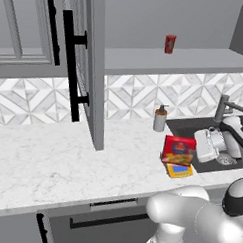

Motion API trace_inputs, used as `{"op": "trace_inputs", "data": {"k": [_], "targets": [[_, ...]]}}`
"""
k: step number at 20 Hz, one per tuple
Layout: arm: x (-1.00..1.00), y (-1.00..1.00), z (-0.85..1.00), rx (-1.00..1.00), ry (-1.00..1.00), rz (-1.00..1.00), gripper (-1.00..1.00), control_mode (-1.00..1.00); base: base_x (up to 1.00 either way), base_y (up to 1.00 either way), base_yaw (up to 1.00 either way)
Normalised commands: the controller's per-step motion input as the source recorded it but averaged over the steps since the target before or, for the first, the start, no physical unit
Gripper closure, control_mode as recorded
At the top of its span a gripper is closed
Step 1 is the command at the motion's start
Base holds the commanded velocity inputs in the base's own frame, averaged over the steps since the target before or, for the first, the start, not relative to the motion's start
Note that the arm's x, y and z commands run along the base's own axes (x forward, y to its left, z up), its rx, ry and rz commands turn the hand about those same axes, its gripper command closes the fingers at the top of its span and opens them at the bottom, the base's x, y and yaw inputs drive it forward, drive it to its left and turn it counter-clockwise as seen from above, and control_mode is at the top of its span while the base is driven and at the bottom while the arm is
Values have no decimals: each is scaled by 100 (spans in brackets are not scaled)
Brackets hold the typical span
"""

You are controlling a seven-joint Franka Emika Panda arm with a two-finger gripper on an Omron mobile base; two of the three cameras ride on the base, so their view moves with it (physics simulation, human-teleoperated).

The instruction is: Pick the boxed food and place it on the digital scale for weighing, and close the cabinet.

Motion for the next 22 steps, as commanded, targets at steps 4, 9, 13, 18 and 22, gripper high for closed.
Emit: {"op": "trace_inputs", "data": {"k": [4,9,13,18,22], "targets": [[29,-4,-3,0,0,0,100,-100,0,0,0],[27,-4,0,0,0,0,100,-100,0,0,0],[28,-5,0,0,-1,0,100,-100,0,0,0],[7,0,-17,0,-5,0,100,-100,0,0,0],[0,0,-52,0,-1,0,100,-100,0,0,0]]}}
